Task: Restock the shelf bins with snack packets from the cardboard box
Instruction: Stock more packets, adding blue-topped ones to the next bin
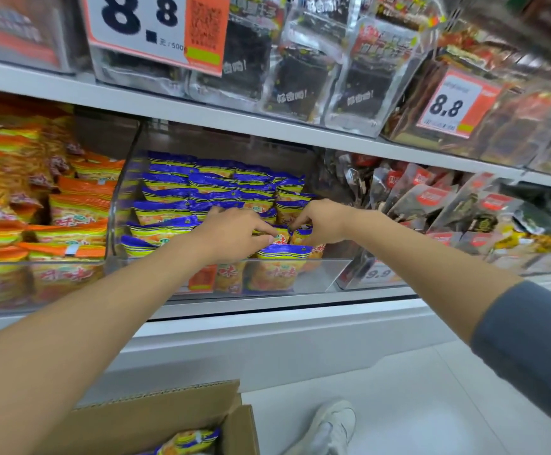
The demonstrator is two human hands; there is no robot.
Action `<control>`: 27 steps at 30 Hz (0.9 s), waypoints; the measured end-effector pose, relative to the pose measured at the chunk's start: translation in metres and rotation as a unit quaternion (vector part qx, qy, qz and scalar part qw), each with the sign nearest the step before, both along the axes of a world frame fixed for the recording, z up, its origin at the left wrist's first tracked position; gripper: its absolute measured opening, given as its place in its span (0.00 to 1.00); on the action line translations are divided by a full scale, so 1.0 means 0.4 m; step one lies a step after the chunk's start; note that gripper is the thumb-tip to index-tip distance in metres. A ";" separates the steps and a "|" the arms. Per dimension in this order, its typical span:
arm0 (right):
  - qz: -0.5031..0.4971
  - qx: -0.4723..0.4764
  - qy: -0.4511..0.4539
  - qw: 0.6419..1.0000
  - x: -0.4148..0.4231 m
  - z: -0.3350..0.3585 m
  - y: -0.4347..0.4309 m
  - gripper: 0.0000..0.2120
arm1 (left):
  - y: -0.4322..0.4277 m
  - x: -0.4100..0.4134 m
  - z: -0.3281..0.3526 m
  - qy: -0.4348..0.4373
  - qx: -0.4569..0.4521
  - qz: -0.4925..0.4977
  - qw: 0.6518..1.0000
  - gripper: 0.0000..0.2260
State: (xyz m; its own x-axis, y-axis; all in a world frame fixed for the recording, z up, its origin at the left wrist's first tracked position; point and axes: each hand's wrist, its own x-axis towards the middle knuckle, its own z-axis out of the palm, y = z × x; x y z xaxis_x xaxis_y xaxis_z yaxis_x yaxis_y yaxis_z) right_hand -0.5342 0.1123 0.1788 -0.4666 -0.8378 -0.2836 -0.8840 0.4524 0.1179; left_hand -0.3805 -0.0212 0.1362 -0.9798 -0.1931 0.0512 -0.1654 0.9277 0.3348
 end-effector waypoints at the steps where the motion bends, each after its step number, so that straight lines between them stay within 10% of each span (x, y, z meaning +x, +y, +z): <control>1: -0.010 -0.001 -0.014 1.000 -0.002 0.009 0.004 0.25 | -0.001 -0.001 -0.002 0.000 0.000 0.001 1.000 0.15; 9: 0.015 -0.063 0.067 0.996 0.003 -0.022 -0.002 0.14 | -0.008 -0.007 -0.015 0.013 0.002 0.007 1.000 0.15; 27: -0.051 -0.362 -0.118 0.923 0.358 -0.006 0.079 0.05 | 0.097 0.317 0.031 0.164 0.137 0.122 0.969 0.05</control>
